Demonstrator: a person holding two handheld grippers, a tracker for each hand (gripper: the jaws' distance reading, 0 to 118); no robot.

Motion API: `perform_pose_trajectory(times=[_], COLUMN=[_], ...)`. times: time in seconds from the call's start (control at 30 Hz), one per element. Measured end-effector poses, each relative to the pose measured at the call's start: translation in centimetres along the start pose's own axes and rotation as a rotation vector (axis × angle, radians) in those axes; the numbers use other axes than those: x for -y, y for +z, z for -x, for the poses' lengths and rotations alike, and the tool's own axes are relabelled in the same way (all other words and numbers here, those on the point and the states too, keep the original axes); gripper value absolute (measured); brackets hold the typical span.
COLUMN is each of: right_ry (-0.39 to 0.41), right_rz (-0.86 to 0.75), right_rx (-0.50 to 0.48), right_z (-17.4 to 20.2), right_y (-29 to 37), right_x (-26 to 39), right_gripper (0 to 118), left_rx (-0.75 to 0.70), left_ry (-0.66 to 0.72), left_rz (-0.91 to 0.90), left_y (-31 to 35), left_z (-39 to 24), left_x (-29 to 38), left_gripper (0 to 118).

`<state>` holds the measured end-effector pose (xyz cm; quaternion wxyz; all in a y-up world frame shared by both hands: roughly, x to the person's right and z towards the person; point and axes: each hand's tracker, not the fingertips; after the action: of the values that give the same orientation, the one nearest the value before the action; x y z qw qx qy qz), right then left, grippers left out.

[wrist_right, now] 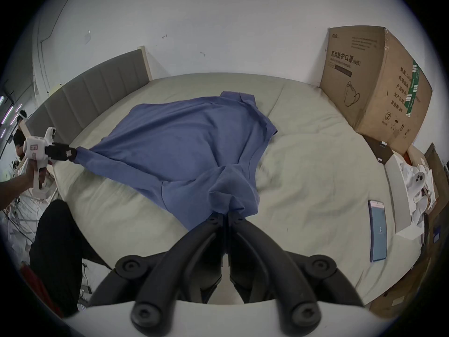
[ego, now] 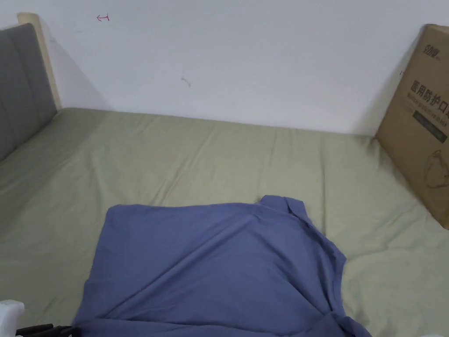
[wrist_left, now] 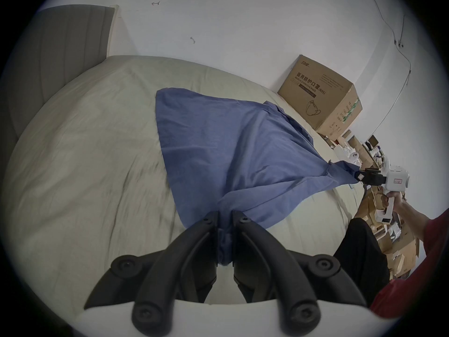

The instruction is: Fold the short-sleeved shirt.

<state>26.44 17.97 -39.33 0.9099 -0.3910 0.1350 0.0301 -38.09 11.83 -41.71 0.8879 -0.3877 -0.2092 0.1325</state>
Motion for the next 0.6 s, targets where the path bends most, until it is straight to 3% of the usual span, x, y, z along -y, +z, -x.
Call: perform_pose_trajectory(times=[0.13,0.4,0.6], right_ry=[-0.031,-0.055,-0.026], right_rz=[0.019,0.065,0.098], right_rx=[-0.026,-0.062,-0.072], right_z=[-0.5,-1.1,-0.6], right_y=[0.6,0.5,0.1], right_x=[1.8,4.2,4.4], right_gripper=[3,3,3], left_rx=[0.020,-0.005,-0.020], left_ry=[0.007,-0.005,0.019], left_rz=[0.017,0.071,0.076], left_y=[0.8,1.3,1.6], left_z=[-2.4,1.6,-3.7], left_x=[0.8,5.1,4.4], left_gripper=[10,10,11])
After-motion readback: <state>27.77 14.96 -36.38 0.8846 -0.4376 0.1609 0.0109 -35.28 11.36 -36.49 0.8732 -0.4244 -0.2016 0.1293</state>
